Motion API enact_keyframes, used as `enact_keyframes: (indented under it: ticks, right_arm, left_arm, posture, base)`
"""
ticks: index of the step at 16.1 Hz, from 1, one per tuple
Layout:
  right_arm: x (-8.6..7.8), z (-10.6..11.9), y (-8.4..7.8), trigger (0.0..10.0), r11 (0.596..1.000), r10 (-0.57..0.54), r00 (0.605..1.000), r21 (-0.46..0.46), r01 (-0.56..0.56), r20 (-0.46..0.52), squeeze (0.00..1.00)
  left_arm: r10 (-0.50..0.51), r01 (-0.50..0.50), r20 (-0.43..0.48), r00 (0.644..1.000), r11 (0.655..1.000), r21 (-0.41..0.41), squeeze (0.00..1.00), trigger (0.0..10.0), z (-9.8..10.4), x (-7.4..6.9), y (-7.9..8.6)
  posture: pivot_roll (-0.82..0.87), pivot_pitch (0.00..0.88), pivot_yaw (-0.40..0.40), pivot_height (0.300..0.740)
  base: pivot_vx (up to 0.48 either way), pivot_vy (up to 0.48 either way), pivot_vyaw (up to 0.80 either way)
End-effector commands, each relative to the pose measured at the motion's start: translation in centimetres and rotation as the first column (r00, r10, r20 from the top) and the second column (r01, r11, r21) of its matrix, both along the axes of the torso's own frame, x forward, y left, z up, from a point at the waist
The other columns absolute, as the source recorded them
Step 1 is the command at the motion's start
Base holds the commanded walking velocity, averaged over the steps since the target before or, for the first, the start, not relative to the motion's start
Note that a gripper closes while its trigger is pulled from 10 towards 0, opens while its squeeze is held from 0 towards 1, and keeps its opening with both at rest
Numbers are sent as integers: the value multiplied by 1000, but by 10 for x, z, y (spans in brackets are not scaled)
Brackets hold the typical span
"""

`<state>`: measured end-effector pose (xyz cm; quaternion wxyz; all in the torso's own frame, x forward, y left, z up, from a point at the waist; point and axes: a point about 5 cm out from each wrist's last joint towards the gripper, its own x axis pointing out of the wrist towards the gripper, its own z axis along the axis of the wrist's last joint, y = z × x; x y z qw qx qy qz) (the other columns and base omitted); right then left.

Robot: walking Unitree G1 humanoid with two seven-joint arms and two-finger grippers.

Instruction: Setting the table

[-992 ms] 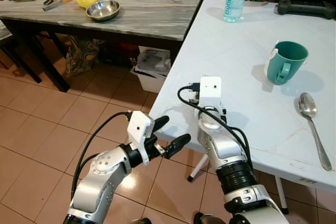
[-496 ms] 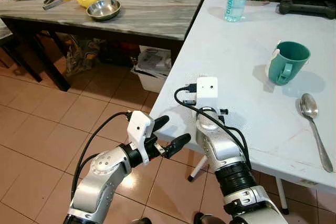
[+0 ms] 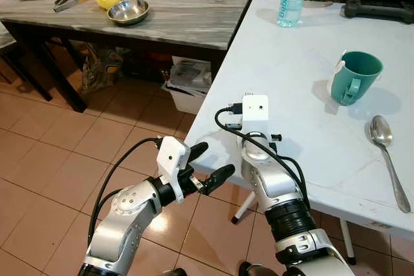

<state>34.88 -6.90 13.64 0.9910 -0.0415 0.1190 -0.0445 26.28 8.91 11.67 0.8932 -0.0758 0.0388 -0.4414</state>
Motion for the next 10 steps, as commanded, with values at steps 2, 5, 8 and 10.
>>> enact_keyframes:
  ticks: [2, 5, 8, 10]
  right_arm:
    - [-7, -12, -4, 0, 1000, -11, 999, 27, 12, -46, 0]
    - [-5, 23, -20, 0, 999, -10, 990, 36, 5, 139, 0]
    - [-8, 51, -29, 0, 998, 9, 957, 52, -25, 290, 0]
    - [-11, 65, -34, 0, 997, 48, 936, 42, -67, 349, 0]
  left_arm:
    - [12, -12, 1, 1000, 1000, 15, 0, 10000, -2, 2, 3]
    - [45, -45, 16, 999, 999, 2, 0, 10000, 2, 7, 6]
    - [63, -63, 25, 998, 998, -6, 0, 10000, 4, 10, 5]
    - [87, -86, 36, 996, 996, -15, 0, 10000, 5, 12, 5]
  posture:
    - [-26, 150, 86, 740]
    - [-32, 141, 87, 740]
    - [-42, 134, 89, 740]
    - [-46, 128, 86, 740]
  base:
    - [0, 0, 0]
    - [0, 0, 0]
    - [0, 0, 0]
    - [0, 0, 0]
